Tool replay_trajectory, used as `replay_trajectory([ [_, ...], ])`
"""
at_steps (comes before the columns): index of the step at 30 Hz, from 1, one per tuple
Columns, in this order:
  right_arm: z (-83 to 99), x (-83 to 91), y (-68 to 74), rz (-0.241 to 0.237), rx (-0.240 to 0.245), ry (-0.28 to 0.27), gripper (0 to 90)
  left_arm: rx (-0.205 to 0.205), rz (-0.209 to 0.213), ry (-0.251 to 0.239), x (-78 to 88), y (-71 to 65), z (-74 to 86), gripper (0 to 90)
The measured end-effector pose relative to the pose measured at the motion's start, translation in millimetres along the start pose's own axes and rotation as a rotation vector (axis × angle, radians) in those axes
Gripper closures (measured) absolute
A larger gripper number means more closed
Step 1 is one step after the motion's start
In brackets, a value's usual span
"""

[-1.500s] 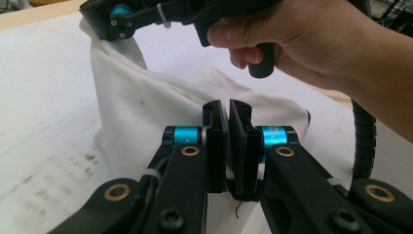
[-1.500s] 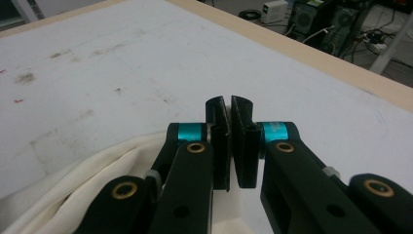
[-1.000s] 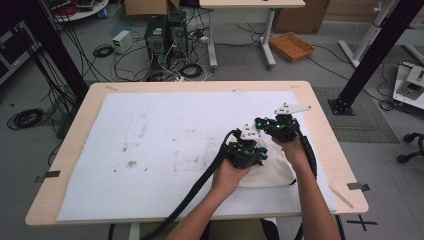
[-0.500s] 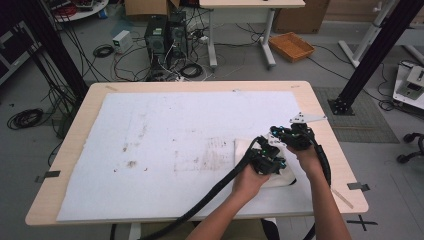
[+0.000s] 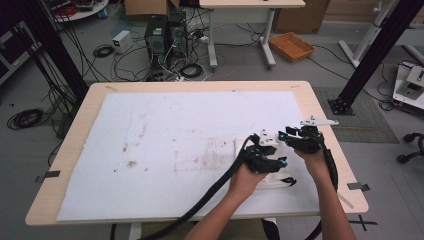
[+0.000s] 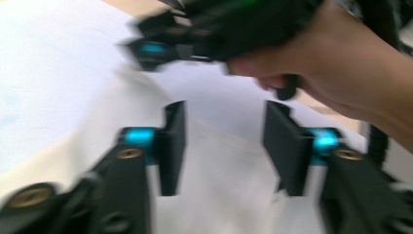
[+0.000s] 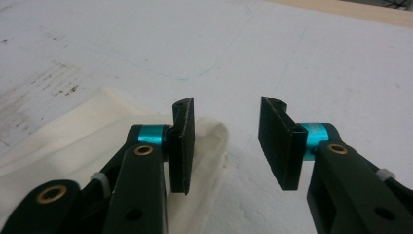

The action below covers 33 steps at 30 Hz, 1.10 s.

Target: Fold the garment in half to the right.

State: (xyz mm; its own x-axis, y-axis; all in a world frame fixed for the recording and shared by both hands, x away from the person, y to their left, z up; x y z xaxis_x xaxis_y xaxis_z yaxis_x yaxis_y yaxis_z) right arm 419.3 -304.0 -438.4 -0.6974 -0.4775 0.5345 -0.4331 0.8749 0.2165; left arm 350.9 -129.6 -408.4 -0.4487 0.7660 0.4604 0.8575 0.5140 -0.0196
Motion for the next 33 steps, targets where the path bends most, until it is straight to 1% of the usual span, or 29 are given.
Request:
replay_trajectory([
  [1, 1.0, 3.5, 0.0, 0.003, -0.006, -0.001, 55.9, 0.006, -0.020, -0.010, 7.1, 7.1, 1.8, 38.8],
  [4, 3.4, 13.7, 2.4, 0.001, 0.005, -0.032, 55.9, 0.020, -0.076, -0.040, 28.5, 28.3, 10.1, 29.8],
  [6, 6.0, 20.1, 5.4, -0.002, 0.016, -0.048, 55.9, 0.028, -0.104, -0.054, 42.0, 40.7, 17.9, 27.9],
  [8, 10.0, 25.8, 9.4, -0.011, 0.022, -0.053, 55.9, 0.028, -0.128, -0.066, 54.3, 51.3, 26.8, 27.2],
  [12, 18.8, 34.3, 16.7, -0.018, 0.048, -0.061, 56.0, 0.029, -0.154, -0.082, 76.8, 67.5, 46.0, 24.4],
  [14, 22.4, 38.1, 21.4, -0.022, 0.048, -0.061, 56.6, 0.026, -0.168, -0.078, 87.4, 74.7, 56.0, 24.4],
  [15, 24.1, 40.3, 24.2, -0.024, 0.044, -0.061, 57.8, 0.024, -0.176, -0.078, 92.8, 77.8, 60.9, 24.4],
  [17, 27.6, 44.2, 30.4, -0.041, 0.057, -0.059, 61.1, 0.021, -0.184, -0.079, 103.9, 82.9, 69.9, 24.4],
  [18, 29.4, 46.0, 33.4, -0.045, 0.067, -0.060, 61.9, 0.014, -0.187, -0.077, 110.2, 85.6, 74.6, 24.3],
  [20, 35.0, 50.1, 38.9, -0.045, 0.085, -0.043, 62.8, 0.008, -0.188, -0.072, 122.7, 90.2, 83.5, 24.4],
  [22, 42.2, 54.3, 42.8, -0.051, 0.085, -0.026, 62.8, 0.007, -0.198, -0.072, 136.2, 94.6, 91.7, 24.4],
  [24, 50.5, 58.1, 44.8, -0.055, 0.076, -0.001, 63.6, 0.005, -0.206, -0.073, 149.9, 99.2, 99.2, 24.4],
  [26, 59.0, 62.1, 45.4, -0.041, 0.074, 0.026, 64.0, 0.006, -0.219, -0.078, 163.0, 103.3, 106.0, 24.4],
  [28, 66.5, 66.6, 45.5, -0.035, 0.065, 0.038, 64.6, 0.007, -0.232, -0.085, 174.9, 108.1, 112.6, 24.3],
  [29, 69.6, 68.6, 45.5, -0.035, 0.059, 0.043, 65.2, 0.006, -0.237, -0.086, 180.1, 110.8, 116.2, 24.4],
  [31, 74.8, 71.0, 45.5, -0.030, 0.052, 0.053, 66.4, 0.016, -0.251, -0.089, 187.5, 116.3, 124.1, 24.3],
  [33, 80.1, 70.2, 46.5, -0.031, 0.041, 0.076, 67.0, 0.029, -0.263, -0.087, 192.2, 121.9, 131.6, 24.4],
])
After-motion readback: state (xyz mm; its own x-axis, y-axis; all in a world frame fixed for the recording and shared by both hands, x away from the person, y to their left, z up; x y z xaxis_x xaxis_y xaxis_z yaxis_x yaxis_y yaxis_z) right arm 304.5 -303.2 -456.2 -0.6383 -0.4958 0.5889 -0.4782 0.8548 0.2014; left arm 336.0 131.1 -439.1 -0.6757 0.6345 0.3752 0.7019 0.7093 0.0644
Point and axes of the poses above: each handheld gripper's, and its own axes: x roughly backward along the jaws, z roughly out of its underside, y roughly to its left, the point moved 5 cm from there along -x, roughly forward along the jaws, and after that the axes turned 10 degrees about -x, right-handed, at the moved point
